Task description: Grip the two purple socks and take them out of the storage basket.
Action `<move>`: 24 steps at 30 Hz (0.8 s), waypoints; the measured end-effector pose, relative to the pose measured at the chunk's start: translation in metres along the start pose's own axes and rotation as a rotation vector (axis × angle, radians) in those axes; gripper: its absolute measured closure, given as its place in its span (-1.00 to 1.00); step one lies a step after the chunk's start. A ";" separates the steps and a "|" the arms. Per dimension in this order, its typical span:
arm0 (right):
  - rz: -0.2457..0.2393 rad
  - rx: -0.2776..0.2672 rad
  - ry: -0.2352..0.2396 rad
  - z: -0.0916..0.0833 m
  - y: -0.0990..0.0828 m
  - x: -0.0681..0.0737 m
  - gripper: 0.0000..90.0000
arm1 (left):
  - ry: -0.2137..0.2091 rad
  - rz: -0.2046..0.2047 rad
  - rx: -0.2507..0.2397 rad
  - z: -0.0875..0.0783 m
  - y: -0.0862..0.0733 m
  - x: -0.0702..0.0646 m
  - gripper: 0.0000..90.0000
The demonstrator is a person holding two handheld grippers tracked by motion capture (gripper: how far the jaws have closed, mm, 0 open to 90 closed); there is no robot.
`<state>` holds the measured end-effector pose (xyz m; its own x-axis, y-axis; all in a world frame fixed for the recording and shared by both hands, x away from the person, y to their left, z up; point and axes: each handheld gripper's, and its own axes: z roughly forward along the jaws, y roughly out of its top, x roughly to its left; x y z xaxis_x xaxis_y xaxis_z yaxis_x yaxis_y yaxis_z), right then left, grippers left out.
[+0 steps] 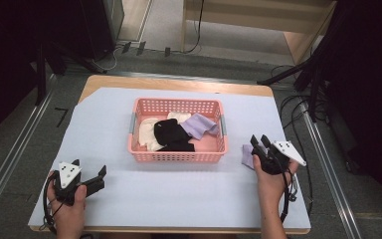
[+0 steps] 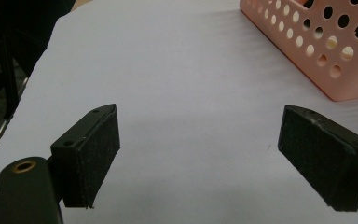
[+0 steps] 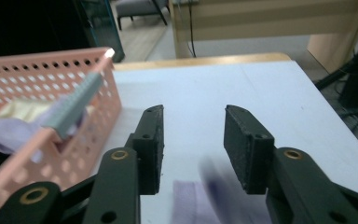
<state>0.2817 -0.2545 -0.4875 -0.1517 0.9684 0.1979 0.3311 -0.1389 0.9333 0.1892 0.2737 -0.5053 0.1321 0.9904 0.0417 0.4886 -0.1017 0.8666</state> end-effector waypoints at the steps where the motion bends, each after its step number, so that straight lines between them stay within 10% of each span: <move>1: 0.002 0.001 0.009 0.000 0.003 0.003 0.23 | 0.000 0.000 -0.003 0.000 0.000 0.000 -0.70; 12: -0.080 -0.026 0.096 0.012 0.038 0.061 0.17 | 0.000 0.003 0.000 0.001 0.000 0.000 -0.69; 24: -0.189 0.103 0.159 0.057 0.049 0.125 0.18 | -0.007 0.004 0.011 0.002 0.000 0.000 -0.69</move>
<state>0.3316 -0.1290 -0.4341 -0.3618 0.9292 0.0748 0.3743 0.0713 0.9246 0.1910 0.2737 -0.5058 0.1396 0.9893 0.0416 0.4971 -0.1064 0.8611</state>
